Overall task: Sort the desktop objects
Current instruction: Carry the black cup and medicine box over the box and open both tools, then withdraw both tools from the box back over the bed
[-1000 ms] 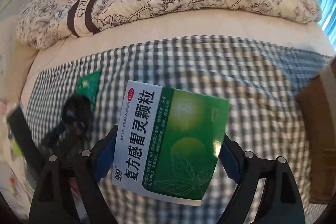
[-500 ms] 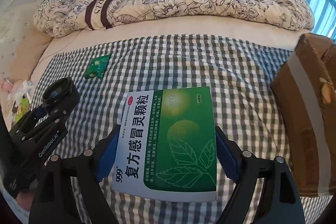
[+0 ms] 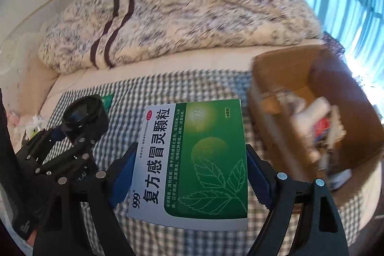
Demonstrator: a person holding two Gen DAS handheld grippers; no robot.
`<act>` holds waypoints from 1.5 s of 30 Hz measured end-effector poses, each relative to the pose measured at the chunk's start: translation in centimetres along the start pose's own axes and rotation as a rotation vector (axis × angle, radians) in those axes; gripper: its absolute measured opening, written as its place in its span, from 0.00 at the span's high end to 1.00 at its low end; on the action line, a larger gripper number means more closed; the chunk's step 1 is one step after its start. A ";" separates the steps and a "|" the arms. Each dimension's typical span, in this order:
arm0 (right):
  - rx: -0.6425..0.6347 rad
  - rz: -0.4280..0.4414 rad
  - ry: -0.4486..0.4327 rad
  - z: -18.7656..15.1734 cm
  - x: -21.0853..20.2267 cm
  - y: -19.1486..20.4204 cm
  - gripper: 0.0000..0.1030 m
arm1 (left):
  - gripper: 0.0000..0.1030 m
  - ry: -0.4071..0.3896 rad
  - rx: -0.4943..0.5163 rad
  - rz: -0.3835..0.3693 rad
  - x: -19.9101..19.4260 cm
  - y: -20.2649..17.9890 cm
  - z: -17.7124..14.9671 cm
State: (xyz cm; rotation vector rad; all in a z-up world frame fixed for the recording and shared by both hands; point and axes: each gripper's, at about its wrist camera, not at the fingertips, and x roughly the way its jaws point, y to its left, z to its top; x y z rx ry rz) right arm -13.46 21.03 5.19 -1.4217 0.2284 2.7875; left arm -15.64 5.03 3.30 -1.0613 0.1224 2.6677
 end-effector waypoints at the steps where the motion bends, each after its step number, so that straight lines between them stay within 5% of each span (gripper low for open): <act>1: 0.008 -0.009 -0.013 0.4 -0.8 -0.9 0.20 | 0.49 -0.012 0.016 -0.015 -0.3 -1.4 0.7; 11: 0.139 -0.150 -0.114 3.9 -6.3 -13.1 0.20 | 0.49 -0.050 0.145 -0.170 0.6 -15.4 7.6; 16: 0.242 -0.185 -0.065 4.0 -4.6 -19.6 0.20 | 0.49 0.001 0.176 -0.240 3.9 -21.4 8.8; 22: 0.302 -0.184 -0.010 3.5 -1.7 -23.5 0.19 | 0.47 0.037 0.193 -0.235 7.3 -24.6 7.9; 23: 0.311 -0.181 -0.001 3.4 -1.3 -23.9 0.18 | 0.41 0.047 0.195 -0.230 7.7 -24.8 7.8; 26: 0.308 -0.199 -0.001 3.2 -0.9 -24.4 0.14 | 0.05 0.073 0.182 -0.141 8.6 -24.2 7.6; 27: 0.306 -0.207 -0.005 3.1 -1.0 -24.3 0.12 | 0.03 0.060 0.172 -0.128 8.6 -23.7 7.8; 35: 0.255 -0.198 -0.062 3.3 -2.8 -20.6 0.12 | 0.00 0.013 0.104 -0.096 6.0 -18.2 8.0; 45: 0.112 -0.061 -0.141 2.0 -3.2 -9.2 0.12 | 0.00 0.017 0.022 0.091 3.6 -5.1 4.7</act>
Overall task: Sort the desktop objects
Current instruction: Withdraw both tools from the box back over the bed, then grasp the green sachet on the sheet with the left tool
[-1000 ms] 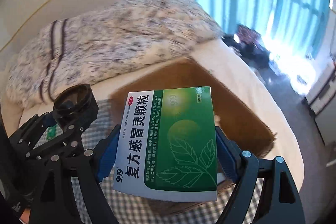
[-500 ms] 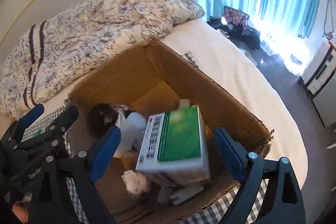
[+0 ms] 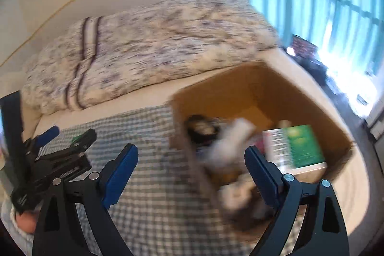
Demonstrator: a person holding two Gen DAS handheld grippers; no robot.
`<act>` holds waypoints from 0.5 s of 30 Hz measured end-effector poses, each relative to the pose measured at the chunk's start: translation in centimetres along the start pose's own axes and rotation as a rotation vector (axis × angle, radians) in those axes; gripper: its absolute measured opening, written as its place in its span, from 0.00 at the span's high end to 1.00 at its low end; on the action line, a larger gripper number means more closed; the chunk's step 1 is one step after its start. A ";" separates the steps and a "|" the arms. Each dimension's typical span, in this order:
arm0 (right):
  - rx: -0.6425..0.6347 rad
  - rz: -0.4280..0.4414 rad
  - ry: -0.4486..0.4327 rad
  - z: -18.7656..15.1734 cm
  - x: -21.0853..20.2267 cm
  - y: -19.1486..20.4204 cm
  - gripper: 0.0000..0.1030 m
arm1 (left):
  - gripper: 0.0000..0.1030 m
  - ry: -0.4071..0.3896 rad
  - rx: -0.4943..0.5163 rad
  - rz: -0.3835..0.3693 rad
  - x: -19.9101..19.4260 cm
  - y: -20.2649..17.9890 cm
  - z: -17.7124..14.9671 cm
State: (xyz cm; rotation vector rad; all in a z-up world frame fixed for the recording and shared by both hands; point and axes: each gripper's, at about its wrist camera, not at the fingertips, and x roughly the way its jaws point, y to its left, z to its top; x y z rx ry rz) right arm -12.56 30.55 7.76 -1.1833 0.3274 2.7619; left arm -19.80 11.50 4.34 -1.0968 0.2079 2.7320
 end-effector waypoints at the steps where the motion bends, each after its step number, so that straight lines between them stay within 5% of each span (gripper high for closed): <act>1: -0.021 0.018 0.004 -0.5 0.6 1.6 0.12 | 0.00 0.006 -0.016 0.021 0.2 1.7 -0.6; 7: -0.094 0.105 0.100 -4.5 6.1 9.3 0.12 | 0.00 0.080 -0.123 0.120 3.1 11.2 -4.5; 15: -0.187 0.135 0.168 -7.9 11.4 13.9 0.12 | 0.00 0.153 -0.206 0.231 10.1 20.6 -8.1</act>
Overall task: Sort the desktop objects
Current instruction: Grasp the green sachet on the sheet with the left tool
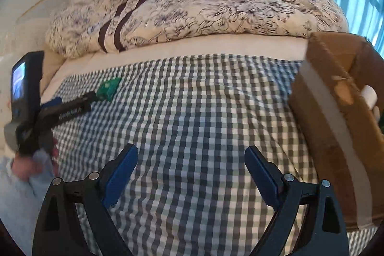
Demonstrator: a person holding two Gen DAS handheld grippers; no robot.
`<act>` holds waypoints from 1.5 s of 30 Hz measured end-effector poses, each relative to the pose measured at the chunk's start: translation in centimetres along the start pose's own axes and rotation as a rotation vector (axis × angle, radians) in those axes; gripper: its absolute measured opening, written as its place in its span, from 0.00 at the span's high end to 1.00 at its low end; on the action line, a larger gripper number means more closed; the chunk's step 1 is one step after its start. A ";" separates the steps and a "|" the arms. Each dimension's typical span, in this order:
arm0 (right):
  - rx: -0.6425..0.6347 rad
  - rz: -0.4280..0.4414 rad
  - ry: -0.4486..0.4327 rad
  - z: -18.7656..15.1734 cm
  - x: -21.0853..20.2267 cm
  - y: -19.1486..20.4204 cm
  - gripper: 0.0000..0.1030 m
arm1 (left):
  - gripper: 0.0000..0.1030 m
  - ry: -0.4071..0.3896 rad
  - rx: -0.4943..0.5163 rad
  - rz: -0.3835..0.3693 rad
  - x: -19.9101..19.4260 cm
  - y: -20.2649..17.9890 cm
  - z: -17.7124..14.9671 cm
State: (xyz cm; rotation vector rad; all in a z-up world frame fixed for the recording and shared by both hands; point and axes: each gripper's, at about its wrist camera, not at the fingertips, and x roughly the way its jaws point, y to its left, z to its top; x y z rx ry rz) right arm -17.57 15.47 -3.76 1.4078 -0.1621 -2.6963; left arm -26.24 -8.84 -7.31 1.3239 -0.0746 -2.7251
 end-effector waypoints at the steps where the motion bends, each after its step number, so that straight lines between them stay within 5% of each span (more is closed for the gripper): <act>1: -0.003 -0.006 0.005 0.0 0.7 0.1 0.12 | 0.00 0.006 -0.009 0.003 0.9 0.5 0.1; 13: 0.035 -0.019 0.111 0.1 7.3 -2.0 0.12 | 0.01 0.048 -0.056 0.002 10.6 1.2 2.2; 14: 0.035 -0.023 0.115 0.1 7.6 -2.1 0.12 | 0.16 0.051 -0.052 0.001 11.0 1.1 2.2; 15: 0.035 -0.027 0.117 0.1 7.8 -2.2 0.12 | 0.48 0.068 -0.050 0.000 11.4 1.1 2.1; 19: 0.038 -0.028 0.126 0.0 8.1 -2.6 0.12 | 0.62 0.076 -0.060 -0.015 11.3 1.3 1.8; 32: 0.047 -0.015 0.040 0.6 2.1 -2.5 0.12 | 0.63 -0.050 0.016 -0.047 -2.5 -1.3 -1.1; 40: 0.077 -0.014 -0.052 0.7 -4.7 -3.9 0.12 | 0.63 -0.108 0.118 -0.160 -11.6 -7.9 -1.8; 45: 0.140 -0.076 -0.121 0.1 -10.6 -8.3 0.12 | 0.62 -0.174 0.180 -0.236 -17.3 -13.8 -1.5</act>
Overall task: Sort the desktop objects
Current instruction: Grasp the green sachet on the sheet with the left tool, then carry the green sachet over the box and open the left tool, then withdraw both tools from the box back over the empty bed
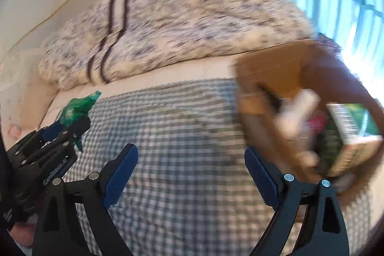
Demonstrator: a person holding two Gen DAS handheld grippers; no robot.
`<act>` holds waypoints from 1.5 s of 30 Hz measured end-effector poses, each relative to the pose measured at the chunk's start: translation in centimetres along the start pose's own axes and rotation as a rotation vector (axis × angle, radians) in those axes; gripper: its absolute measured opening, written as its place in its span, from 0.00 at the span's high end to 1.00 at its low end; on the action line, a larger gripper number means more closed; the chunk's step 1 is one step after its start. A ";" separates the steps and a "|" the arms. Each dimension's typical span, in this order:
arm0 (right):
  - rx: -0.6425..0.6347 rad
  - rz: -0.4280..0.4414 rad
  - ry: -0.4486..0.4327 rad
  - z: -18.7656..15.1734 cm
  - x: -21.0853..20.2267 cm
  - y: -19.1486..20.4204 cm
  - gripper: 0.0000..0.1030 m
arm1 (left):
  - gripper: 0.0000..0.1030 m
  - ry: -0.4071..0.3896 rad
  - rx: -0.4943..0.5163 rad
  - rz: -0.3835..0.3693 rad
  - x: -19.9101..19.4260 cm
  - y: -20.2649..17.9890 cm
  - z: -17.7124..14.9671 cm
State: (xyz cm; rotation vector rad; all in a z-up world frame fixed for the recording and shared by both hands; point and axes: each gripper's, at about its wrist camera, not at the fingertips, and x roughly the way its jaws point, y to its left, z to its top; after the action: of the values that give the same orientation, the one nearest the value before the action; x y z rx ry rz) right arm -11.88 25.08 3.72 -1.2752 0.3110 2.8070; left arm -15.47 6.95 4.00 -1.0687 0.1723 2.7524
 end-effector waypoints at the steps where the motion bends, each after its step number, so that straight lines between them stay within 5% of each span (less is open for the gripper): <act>1: 0.008 -0.017 -0.010 0.0 -0.7 -0.8 0.12 | 0.62 -0.011 0.011 -0.023 -0.6 -1.5 0.4; 9: 0.126 -0.186 -0.030 -2.0 -5.5 -11.8 0.12 | 0.62 -0.038 0.147 -0.241 -1.8 -15.3 3.4; 13: 0.177 -0.210 0.000 -3.2 -5.7 -15.3 0.12 | 0.62 -0.025 0.197 -0.277 -0.6 -20.2 4.1; 14: 0.184 -0.212 0.003 -3.3 -5.6 -15.8 0.12 | 0.56 -0.018 0.207 -0.282 -0.2 -21.2 4.1; 16: 0.201 -0.211 0.001 -3.5 -5.7 -16.9 0.12 | 0.24 -0.015 0.229 -0.271 0.5 -22.9 4.0; 17: 0.203 -0.208 0.001 -3.5 -5.8 -17.2 0.12 | 0.00 -0.031 0.239 -0.226 0.7 -23.6 3.8; 18: 0.201 -0.207 0.000 -3.5 -5.9 -17.4 0.12 | 0.00 -0.058 0.247 -0.179 0.7 -23.9 3.5; 25: 0.171 -0.186 -0.019 -3.2 -6.5 -17.4 0.12 | 0.00 -0.056 0.242 -0.085 0.1 -22.1 2.2; 33: 0.078 -0.108 -0.050 -2.6 -6.5 -14.6 0.12 | 0.00 -0.038 -0.026 0.027 -2.9 -14.1 -0.2; 37: 0.013 -0.093 -0.049 -3.1 -5.7 -12.3 0.12 | 0.00 -0.003 -0.143 0.010 -3.5 -11.2 -2.1; 45: -0.016 -0.076 -0.006 -4.1 -3.9 -10.7 0.12 | 0.00 -0.030 -0.138 0.048 -4.8 -10.9 -3.8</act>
State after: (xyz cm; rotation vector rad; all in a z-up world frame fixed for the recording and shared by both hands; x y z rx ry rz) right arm -4.98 34.87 2.21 -1.2535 0.2353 2.7551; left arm -7.22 16.33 4.01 -1.0685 0.0041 2.8571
